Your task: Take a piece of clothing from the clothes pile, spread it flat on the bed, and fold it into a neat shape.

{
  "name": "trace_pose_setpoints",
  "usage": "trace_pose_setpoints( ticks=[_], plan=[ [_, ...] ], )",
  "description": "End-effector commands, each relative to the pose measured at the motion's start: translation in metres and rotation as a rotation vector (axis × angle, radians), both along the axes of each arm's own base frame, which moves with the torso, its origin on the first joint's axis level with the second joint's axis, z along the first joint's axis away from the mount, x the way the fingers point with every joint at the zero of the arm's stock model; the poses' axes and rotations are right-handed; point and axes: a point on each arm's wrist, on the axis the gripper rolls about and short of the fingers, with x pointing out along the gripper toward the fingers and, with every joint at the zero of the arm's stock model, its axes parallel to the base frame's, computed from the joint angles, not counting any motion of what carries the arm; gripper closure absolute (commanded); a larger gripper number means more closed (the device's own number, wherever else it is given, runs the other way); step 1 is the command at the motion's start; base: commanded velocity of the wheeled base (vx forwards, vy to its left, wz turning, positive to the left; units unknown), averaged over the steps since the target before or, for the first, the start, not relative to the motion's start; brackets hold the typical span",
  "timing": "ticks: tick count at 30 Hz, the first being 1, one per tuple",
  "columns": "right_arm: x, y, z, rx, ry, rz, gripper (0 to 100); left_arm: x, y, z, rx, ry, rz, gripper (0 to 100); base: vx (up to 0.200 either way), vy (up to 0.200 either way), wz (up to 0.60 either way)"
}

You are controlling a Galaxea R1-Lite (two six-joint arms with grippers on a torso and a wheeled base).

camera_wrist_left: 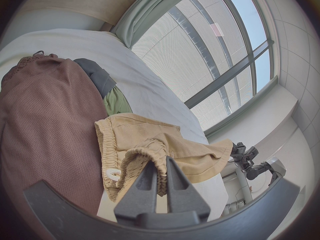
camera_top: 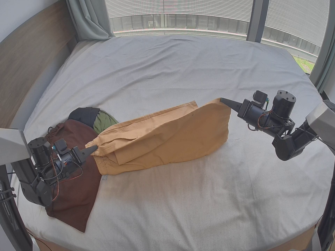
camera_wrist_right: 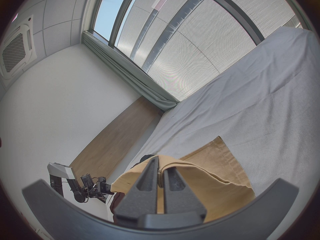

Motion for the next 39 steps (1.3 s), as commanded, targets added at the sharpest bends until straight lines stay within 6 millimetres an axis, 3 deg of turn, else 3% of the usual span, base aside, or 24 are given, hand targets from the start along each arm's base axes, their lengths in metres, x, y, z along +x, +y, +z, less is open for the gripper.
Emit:
trace_pose_setpoints(
  ticks=[1, 10, 23, 39],
  plan=[
    [0.017, 0.004, -0.010, -0.005, 0.022, 0.001, 100, 0.005, 0.000, 0.000, -0.019, -0.001, 0.004, 100, 0.000, 0.000, 0.00],
    [0.044, 0.008, -0.014, -0.006, 0.027, -0.002, 100, 0.012, 0.001, 0.004, -0.049, -0.007, 0.039, 100, 0.000, 0.000, 0.00],
    [0.071, 0.014, -0.013, -0.013, 0.054, -0.006, 100, 0.025, 0.004, -0.010, -0.044, 0.007, 0.081, 100, 0.000, 0.000, 0.00],
    [0.102, 0.021, -0.037, -0.033, 0.083, -0.010, 100, 0.038, 0.010, -0.019, -0.041, 0.003, 0.116, 100, 0.000, 0.000, 0.00]
  ],
)
